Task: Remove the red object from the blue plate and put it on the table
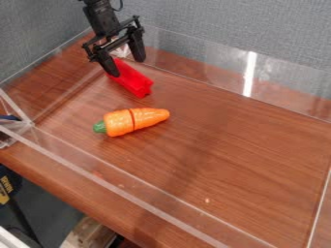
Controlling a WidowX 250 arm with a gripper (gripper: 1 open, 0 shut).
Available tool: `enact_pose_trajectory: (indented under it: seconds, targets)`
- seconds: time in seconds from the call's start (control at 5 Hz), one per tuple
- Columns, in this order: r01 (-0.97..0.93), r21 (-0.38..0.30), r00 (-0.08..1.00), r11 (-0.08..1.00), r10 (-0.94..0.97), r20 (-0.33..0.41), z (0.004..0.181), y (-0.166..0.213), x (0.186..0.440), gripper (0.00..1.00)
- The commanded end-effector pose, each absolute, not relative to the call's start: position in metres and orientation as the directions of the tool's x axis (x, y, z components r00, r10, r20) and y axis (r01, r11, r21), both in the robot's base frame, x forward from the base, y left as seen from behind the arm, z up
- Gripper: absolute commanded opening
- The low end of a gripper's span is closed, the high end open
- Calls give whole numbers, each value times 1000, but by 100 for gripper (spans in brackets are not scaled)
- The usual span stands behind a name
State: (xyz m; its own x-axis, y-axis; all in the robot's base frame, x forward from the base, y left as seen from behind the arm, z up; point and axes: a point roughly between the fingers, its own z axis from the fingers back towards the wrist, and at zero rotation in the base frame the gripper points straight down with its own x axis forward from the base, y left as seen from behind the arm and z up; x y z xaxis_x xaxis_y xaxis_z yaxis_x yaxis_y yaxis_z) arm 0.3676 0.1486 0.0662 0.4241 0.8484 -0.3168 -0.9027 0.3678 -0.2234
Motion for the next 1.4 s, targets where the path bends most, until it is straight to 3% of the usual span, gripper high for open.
enact_pose_trajectory:
  seconds: [0.0, 0.4, 1.0, 1.2]
  targets:
    - [-872, -288, 461, 396, 862, -209, 109, 152, 362, 0]
    - [-866, -280, 474, 414, 858, -198, 109, 147, 362, 0]
    - [-885, -272, 434, 378, 882, -186, 91, 126, 354, 0]
    - [-866, -275, 474, 417, 861, -186, 99, 116, 355, 0]
